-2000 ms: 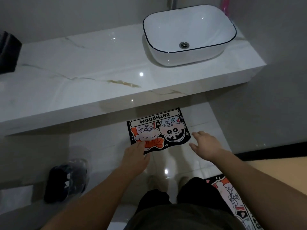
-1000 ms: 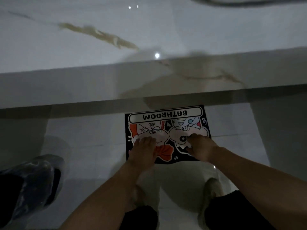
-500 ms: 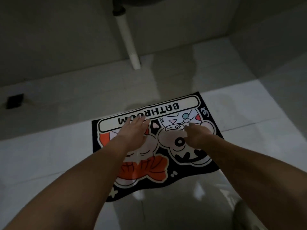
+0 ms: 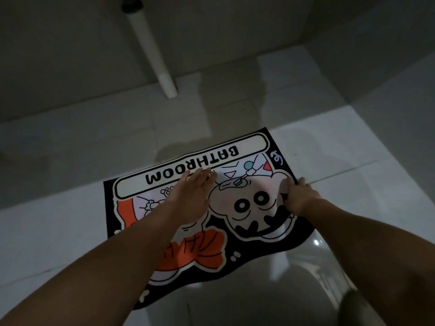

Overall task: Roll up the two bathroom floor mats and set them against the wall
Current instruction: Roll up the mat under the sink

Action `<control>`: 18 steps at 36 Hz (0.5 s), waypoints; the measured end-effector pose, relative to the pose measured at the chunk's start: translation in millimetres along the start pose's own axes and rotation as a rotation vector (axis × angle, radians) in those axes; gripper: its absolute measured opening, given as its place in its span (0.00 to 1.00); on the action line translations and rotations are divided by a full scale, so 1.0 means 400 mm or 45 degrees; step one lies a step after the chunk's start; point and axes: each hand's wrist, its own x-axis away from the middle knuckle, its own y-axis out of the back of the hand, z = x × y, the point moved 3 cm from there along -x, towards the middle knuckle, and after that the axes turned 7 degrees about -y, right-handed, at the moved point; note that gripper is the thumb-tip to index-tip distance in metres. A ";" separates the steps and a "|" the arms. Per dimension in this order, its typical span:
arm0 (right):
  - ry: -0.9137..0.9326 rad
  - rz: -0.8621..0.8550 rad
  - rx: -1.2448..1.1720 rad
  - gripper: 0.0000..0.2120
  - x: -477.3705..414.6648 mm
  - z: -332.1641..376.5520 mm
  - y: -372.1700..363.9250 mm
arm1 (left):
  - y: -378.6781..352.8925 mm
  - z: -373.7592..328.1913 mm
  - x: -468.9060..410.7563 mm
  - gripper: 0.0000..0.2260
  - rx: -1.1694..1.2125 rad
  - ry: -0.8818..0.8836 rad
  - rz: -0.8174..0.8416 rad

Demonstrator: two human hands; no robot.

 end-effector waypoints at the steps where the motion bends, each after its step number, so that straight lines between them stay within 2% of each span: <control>1: 0.017 0.003 -0.067 0.37 -0.001 -0.001 0.001 | 0.001 -0.001 0.004 0.30 0.006 -0.005 0.004; 3: 0.045 -0.058 -0.234 0.33 -0.003 0.009 0.002 | -0.002 -0.001 0.007 0.30 0.006 -0.014 0.010; 5: 0.021 -0.154 -0.415 0.23 -0.003 0.026 0.011 | -0.007 0.004 0.006 0.30 -0.002 -0.028 0.010; 7: -0.024 -0.112 -0.454 0.17 -0.002 0.044 0.013 | -0.010 0.010 0.003 0.30 -0.020 -0.031 0.004; 12: -0.049 -0.060 -0.402 0.22 0.011 0.067 0.008 | 0.004 0.018 0.007 0.30 0.023 -0.037 -0.039; 14: -0.018 -0.005 -0.474 0.23 0.014 0.081 -0.001 | 0.008 0.018 0.012 0.30 0.042 -0.046 -0.077; 16: 0.040 0.001 -0.527 0.20 0.017 0.096 -0.012 | 0.009 0.020 0.018 0.29 0.065 -0.046 -0.097; 18: 0.085 -0.090 -0.514 0.15 0.025 0.103 -0.013 | 0.012 0.025 0.026 0.28 0.118 -0.039 -0.121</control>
